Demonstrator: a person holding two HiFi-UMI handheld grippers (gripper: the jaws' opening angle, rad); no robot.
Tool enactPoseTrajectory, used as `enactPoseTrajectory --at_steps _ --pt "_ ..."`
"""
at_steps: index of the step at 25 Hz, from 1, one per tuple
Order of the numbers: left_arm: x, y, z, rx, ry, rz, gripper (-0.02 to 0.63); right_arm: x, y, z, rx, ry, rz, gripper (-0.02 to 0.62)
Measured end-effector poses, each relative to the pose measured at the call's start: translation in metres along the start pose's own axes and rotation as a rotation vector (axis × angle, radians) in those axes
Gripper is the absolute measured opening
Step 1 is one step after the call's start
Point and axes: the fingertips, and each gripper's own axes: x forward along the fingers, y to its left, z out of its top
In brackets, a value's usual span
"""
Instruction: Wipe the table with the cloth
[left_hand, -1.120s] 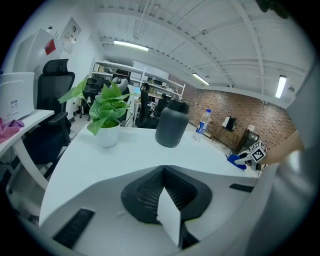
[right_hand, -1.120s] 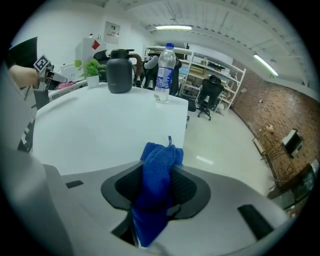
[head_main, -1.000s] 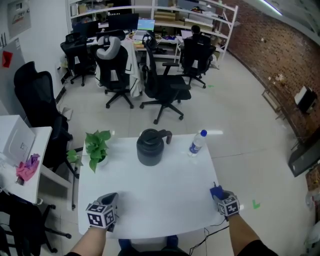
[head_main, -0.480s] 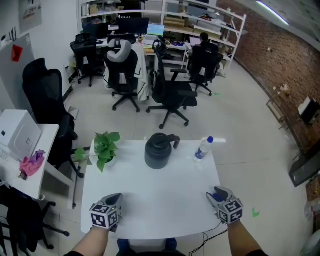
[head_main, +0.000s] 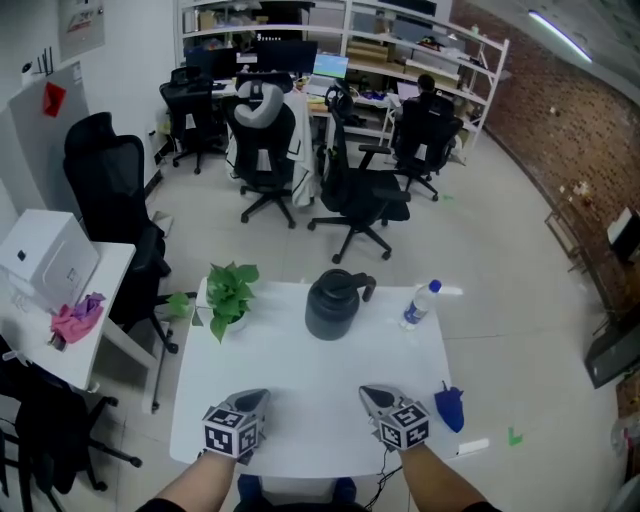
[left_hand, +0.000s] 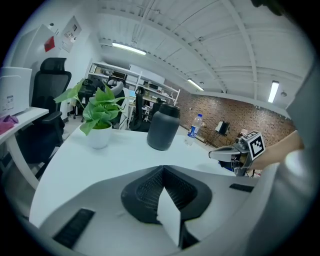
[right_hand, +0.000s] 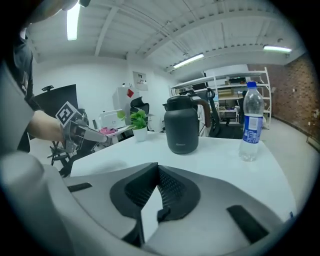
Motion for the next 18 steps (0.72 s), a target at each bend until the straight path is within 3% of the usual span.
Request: enactPoseTrajectory --at_steps 18 --pt "0.006 -0.004 0.000 0.005 0.003 -0.007 0.000 0.000 -0.015 0.012 0.027 -0.009 -0.045 0.000"
